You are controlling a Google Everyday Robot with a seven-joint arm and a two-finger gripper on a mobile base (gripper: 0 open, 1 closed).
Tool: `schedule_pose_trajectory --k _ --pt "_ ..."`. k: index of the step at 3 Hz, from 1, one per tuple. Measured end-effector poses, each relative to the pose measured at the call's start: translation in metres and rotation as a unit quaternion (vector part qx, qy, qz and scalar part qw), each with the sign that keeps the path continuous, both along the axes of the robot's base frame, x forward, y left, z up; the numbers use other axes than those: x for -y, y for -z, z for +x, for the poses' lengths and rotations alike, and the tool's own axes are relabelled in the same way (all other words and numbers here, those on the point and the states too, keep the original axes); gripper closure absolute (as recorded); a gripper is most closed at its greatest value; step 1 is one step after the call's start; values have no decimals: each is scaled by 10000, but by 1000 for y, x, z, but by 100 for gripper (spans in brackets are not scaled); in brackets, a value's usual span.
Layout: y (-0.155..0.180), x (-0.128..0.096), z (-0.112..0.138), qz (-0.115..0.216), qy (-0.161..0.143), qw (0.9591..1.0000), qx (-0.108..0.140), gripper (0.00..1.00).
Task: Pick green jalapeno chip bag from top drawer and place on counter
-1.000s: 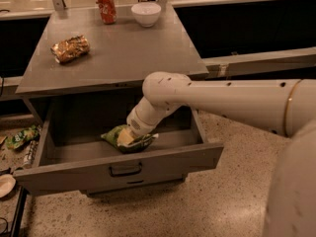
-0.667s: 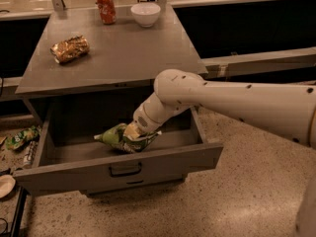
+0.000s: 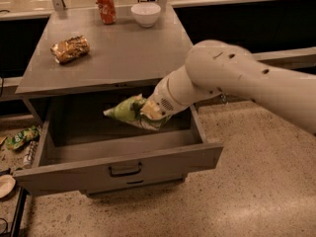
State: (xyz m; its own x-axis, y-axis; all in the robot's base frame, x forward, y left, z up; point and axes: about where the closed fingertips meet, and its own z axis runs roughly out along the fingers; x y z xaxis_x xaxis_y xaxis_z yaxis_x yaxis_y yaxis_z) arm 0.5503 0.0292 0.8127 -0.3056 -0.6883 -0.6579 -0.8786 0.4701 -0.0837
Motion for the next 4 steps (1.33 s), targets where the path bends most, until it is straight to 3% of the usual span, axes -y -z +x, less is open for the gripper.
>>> schedule_pose_trajectory --k 1,2,3,4 --pt "-59 20 -2 -205 31 9972 720 100" --pt "-66 20 -3 -221 22 9966 789 100" --pt "-88 19 16 -110 9 9931 1171 100" --pt "-125 14 61 231 -35 9839 1773 100"
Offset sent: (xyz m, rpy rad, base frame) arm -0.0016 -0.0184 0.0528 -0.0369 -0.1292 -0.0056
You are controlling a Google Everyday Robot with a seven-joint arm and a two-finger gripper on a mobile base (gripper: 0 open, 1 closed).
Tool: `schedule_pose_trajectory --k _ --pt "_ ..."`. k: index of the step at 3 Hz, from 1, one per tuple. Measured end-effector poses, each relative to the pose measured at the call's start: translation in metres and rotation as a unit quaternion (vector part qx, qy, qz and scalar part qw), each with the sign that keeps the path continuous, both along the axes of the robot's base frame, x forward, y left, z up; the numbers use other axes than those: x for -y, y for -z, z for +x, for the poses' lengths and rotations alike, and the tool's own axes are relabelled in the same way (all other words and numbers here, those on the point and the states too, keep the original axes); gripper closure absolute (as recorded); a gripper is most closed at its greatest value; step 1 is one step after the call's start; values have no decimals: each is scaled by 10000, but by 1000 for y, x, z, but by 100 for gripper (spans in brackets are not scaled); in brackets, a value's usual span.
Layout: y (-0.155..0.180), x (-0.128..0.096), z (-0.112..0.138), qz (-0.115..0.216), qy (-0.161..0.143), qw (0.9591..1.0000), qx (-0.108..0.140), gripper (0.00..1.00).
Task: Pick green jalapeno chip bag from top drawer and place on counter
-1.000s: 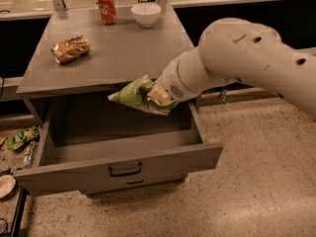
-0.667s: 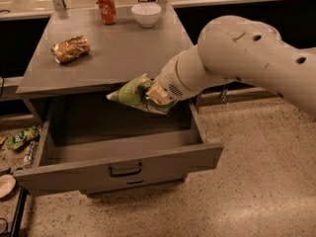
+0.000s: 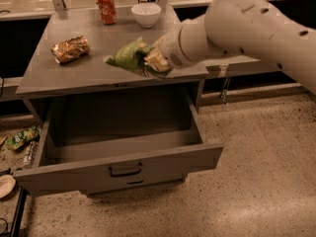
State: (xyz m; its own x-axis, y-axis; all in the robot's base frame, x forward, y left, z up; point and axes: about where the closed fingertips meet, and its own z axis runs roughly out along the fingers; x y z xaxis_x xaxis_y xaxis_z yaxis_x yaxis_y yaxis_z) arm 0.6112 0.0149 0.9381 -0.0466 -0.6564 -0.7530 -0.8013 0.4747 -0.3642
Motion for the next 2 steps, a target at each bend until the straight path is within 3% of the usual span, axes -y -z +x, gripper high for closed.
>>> schedule_pose_trajectory --k 1,2 --pt "-13 -11 54 308 -83 9992 234 100" --pt "2 -30 125 456 91 9985 296 77"
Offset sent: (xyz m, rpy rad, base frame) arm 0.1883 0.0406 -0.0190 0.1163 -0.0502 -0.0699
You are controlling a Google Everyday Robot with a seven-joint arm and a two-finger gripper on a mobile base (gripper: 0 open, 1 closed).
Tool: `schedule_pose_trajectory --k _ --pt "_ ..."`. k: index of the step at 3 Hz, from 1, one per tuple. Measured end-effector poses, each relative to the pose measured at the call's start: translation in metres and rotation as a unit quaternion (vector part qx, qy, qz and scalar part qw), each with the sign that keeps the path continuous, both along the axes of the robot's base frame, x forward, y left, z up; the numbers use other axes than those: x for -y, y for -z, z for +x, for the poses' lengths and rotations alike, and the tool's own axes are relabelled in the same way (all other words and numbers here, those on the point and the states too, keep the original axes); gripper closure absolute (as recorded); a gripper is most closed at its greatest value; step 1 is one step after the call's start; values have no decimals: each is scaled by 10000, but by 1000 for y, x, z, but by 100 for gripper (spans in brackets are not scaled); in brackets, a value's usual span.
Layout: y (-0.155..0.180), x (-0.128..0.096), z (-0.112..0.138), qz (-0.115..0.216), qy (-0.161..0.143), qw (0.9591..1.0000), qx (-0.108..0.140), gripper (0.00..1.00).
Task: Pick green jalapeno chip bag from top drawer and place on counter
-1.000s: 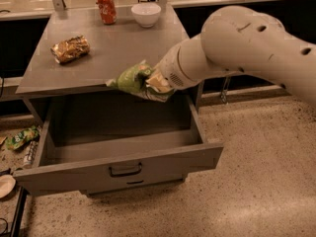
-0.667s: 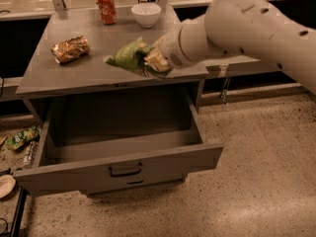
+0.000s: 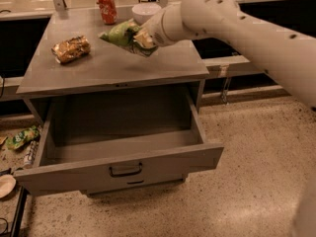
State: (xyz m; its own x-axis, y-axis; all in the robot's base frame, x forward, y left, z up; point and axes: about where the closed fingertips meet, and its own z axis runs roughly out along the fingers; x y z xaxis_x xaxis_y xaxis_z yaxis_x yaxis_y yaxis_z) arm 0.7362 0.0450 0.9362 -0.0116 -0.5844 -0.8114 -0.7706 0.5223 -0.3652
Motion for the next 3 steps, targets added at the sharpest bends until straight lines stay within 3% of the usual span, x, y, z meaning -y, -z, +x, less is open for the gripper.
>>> schedule_pose_trajectory --k 1,2,3 --pt "8 -16 44 47 243 9997 46 46" --pt "12 -24 61 35 370 9993 41 23" --pt "11 -21 61 126 452 9989 -45 0"
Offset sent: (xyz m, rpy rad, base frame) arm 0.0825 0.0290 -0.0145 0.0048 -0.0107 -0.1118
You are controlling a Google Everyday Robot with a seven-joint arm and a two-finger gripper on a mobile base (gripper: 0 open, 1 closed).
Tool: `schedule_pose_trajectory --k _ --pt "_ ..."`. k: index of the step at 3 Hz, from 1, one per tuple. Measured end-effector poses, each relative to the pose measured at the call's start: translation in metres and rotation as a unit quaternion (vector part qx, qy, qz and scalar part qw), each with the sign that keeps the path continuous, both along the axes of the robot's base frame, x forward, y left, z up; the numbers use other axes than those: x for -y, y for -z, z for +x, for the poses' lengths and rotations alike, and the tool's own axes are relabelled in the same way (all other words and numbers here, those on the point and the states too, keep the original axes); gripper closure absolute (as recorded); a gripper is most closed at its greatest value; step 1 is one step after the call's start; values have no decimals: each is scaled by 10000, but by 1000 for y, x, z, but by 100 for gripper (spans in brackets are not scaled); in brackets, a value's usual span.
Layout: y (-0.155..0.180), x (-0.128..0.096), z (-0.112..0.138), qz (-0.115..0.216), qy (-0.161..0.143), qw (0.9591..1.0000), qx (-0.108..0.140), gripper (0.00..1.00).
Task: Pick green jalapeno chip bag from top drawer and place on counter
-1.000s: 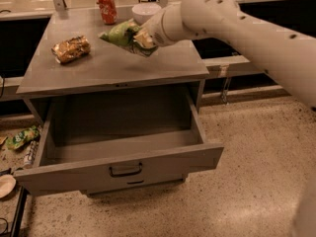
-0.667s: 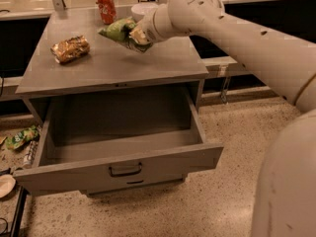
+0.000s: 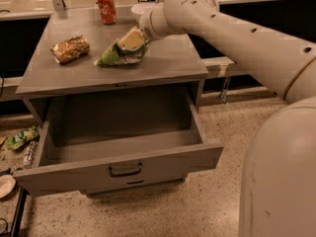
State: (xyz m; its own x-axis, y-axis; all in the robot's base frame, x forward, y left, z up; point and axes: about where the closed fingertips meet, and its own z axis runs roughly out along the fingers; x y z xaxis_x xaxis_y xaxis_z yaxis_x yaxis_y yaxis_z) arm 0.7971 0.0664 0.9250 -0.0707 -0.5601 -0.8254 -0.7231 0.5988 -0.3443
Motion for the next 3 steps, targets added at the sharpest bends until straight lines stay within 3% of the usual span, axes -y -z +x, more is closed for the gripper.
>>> schedule_pose_trajectory --k 1,2,3 --pt "-21 19 -22 505 148 9986 34 0" --pt "-45 72 -65 1298 505 9901 168 0" --pt "-47 101 -66 1301 693 9889 174 0"
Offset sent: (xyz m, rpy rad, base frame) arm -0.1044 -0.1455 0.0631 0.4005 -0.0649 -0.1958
